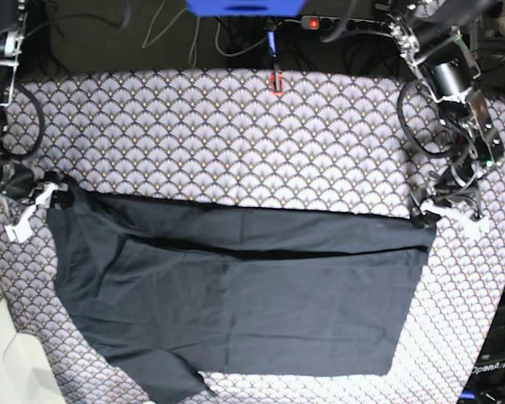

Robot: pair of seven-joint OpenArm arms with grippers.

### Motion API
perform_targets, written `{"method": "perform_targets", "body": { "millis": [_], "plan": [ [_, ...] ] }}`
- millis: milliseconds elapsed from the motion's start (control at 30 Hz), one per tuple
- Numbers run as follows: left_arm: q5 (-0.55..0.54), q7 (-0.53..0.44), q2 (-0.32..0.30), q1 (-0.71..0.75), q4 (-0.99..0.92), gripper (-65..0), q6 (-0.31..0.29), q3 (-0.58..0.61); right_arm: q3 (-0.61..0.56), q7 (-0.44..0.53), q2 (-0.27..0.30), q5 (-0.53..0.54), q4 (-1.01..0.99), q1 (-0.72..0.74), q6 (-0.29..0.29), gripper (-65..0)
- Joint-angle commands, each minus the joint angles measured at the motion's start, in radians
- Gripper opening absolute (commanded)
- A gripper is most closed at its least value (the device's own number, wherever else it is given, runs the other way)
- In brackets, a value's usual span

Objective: Fold the T-shirt properly
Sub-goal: 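Hold the folded edge with both grippers and lower it onto the shirt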

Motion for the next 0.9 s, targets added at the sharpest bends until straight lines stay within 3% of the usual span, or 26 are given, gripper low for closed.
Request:
{"method": "perform_targets", "body": {
  "millis": [0, 167, 867],
  "plan": [
    [-0.010, -0.006, -0.010, -0.025, 0.015, -23.8, -0.004, 0.000, 0.008, 0.021, 0.028, 0.015, 0.012, 0.015, 0.005, -44.5],
    [-0.012, -0.006, -0.010, -0.036, 0.015, -23.8, -0.004, 0.000, 0.008, 0.057, 0.016, 0.015, 0.012, -0.015, 0.005, -44.5],
    [0.001, -0.011, -0.002, -0.110, 0.006, -23.8, 0.004, 0.001, 0.008, 0.056, -0.033, 0.017, 0.011, -0.013, 0.003, -44.7]
  ]
}}
